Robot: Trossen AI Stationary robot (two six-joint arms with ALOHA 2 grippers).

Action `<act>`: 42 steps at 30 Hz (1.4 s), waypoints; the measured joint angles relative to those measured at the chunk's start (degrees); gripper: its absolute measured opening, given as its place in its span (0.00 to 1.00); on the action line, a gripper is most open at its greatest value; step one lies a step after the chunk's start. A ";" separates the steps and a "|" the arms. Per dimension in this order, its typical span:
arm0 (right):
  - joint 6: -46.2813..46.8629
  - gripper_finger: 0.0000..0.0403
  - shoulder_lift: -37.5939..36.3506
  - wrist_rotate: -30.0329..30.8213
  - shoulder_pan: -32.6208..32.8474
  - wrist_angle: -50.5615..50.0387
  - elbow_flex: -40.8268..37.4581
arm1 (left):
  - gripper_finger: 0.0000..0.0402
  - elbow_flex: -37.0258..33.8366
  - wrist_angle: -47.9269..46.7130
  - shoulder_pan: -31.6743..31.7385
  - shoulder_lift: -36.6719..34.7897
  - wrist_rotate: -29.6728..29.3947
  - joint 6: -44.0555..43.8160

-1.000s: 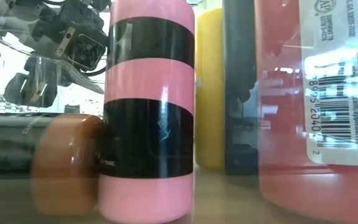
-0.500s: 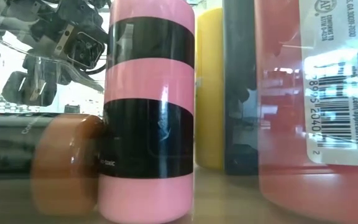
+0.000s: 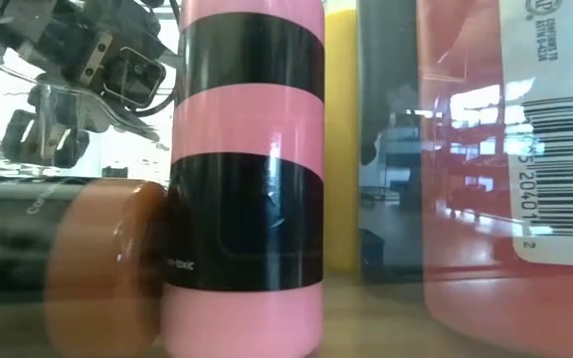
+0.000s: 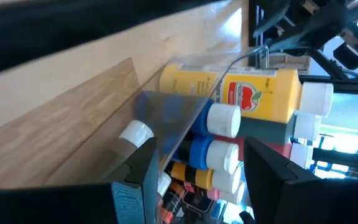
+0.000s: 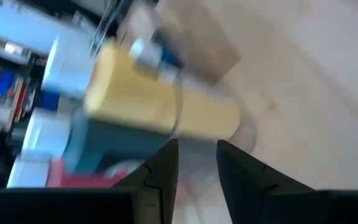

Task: Pick & Place Paint Supplies
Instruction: Return to Home Position

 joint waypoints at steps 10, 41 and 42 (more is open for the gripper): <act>0.02 0.26 0.00 0.09 -3.46 0.73 -0.02 | 0.35 0.00 -0.22 0.81 0.00 -0.48 1.04; -1.82 0.26 9.51 -4.10 -3.00 1.20 7.78 | 0.35 0.02 -0.96 0.59 0.00 -1.34 1.92; -1.65 0.26 9.51 -4.19 -2.65 1.13 7.78 | 0.35 0.02 -0.96 0.59 0.00 -1.35 1.94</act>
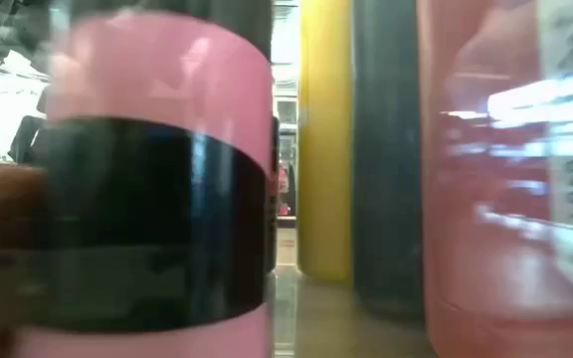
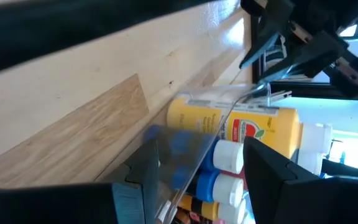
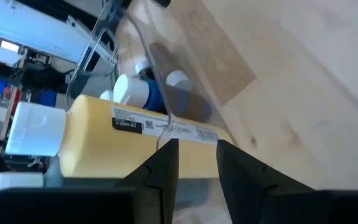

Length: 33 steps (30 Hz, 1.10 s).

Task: Pick & Place Paint Supplies
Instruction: Return to Home Position

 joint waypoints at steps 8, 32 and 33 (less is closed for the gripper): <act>0.33 0.26 -0.02 -0.85 2.14 -1.23 0.00 | 0.35 0.00 0.00 0.02 0.00 0.02 0.00; -29.61 0.26 -32.68 11.16 -5.65 -25.34 0.02 | 0.35 0.00 7.14 4.39 0.00 -6.16 17.52; -31.35 0.26 -34.71 13.63 -5.62 -27.29 0.02 | 0.35 0.00 7.71 4.62 0.00 -6.16 18.27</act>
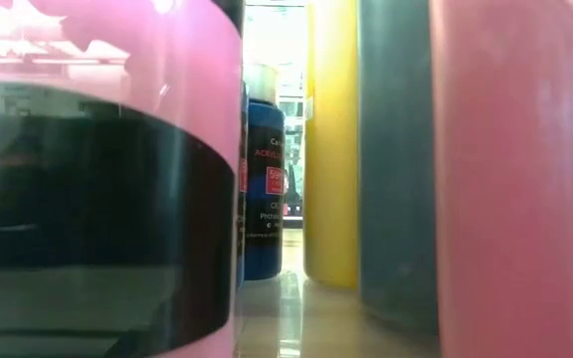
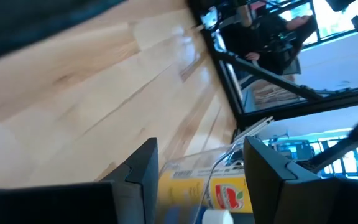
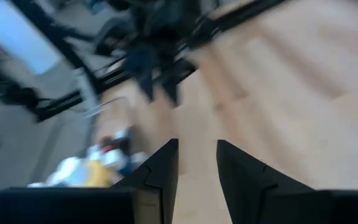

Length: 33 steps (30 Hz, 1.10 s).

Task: Pick & Place Paint Supplies
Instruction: Return to Home Position

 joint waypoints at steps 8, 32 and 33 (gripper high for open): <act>-16.87 0.26 -15.36 -0.23 0.02 0.43 -5.37 | 0.35 0.00 3.20 0.48 0.00 -1.36 5.38; -16.66 0.26 -49.70 -1.41 -3.43 6.39 -30.27 | 0.35 0.00 4.40 3.03 0.00 -1.75 5.53; -16.79 0.26 -50.75 -1.40 -3.91 5.09 -30.27 | 0.35 0.00 4.40 3.03 0.00 -1.75 5.53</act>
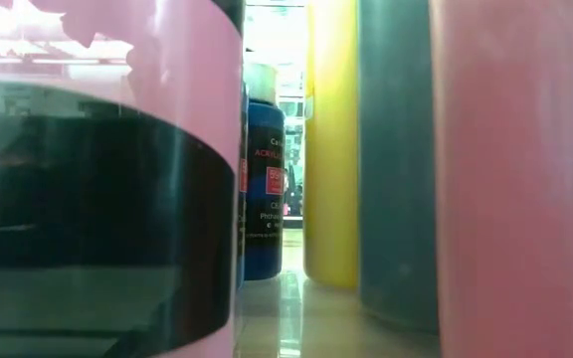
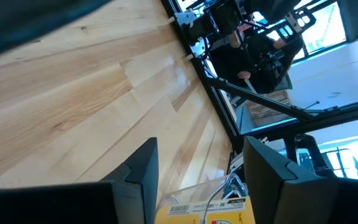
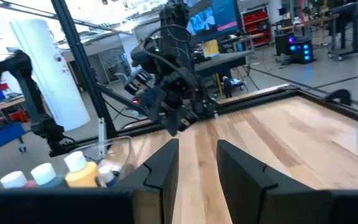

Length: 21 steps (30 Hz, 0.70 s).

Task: Pick & Place Paint Supplies
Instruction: Return to Home Position

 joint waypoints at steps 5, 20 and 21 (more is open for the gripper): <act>-0.18 0.26 -5.04 -0.02 -2.80 -6.71 0.00 | 0.35 0.00 0.13 0.00 0.00 0.00 0.00; -3.09 0.26 -6.76 -6.41 -7.34 8.17 -7.63 | 0.35 0.00 0.37 0.00 0.00 0.07 0.22; -3.40 0.26 -6.65 -6.37 -7.52 8.65 -7.54 | 0.35 0.00 0.37 0.00 0.00 0.25 0.20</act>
